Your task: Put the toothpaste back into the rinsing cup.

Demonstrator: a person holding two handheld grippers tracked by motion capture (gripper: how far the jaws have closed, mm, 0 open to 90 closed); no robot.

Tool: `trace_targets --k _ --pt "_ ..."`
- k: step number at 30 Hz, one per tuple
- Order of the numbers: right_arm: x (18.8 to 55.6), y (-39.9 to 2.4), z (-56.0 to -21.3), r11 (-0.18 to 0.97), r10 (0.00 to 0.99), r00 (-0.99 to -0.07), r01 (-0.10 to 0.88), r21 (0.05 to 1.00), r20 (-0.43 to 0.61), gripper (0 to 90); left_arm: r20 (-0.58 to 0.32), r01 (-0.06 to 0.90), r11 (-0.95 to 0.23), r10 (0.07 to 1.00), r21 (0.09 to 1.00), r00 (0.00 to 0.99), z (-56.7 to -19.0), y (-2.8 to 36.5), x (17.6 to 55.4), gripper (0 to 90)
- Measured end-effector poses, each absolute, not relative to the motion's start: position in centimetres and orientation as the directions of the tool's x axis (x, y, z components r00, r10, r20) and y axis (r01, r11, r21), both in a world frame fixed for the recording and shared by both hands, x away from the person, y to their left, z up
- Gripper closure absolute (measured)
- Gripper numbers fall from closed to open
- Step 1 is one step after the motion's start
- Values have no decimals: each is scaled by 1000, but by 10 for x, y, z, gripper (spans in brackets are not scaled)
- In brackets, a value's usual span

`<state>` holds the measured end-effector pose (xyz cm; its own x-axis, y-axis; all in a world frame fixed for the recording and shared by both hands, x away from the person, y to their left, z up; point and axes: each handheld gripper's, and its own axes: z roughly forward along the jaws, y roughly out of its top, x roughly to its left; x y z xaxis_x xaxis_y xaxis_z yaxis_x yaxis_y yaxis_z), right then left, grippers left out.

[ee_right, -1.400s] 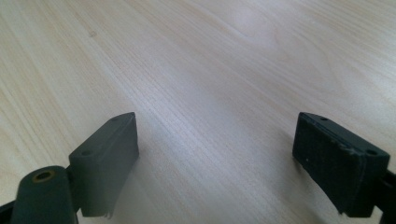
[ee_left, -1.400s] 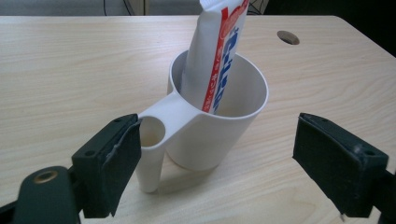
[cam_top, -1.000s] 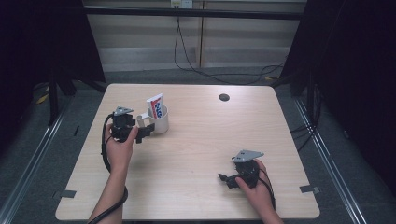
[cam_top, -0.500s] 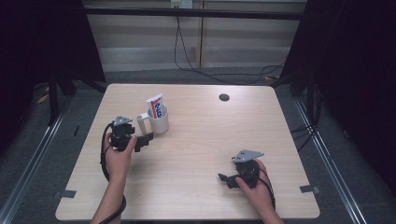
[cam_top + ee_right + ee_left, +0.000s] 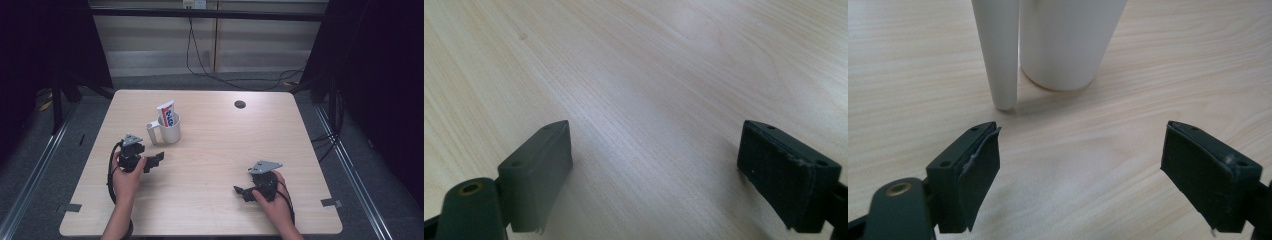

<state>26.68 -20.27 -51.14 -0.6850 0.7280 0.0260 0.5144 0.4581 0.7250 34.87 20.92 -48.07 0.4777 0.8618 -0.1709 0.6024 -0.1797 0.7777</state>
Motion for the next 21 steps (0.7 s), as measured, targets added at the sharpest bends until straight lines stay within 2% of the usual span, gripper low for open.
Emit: trace_targets --k 21 --pt "267 -203 -511 458 728 -685 514 725 26 140 -105 598 -245 867 763 488 -500 216 334 159"
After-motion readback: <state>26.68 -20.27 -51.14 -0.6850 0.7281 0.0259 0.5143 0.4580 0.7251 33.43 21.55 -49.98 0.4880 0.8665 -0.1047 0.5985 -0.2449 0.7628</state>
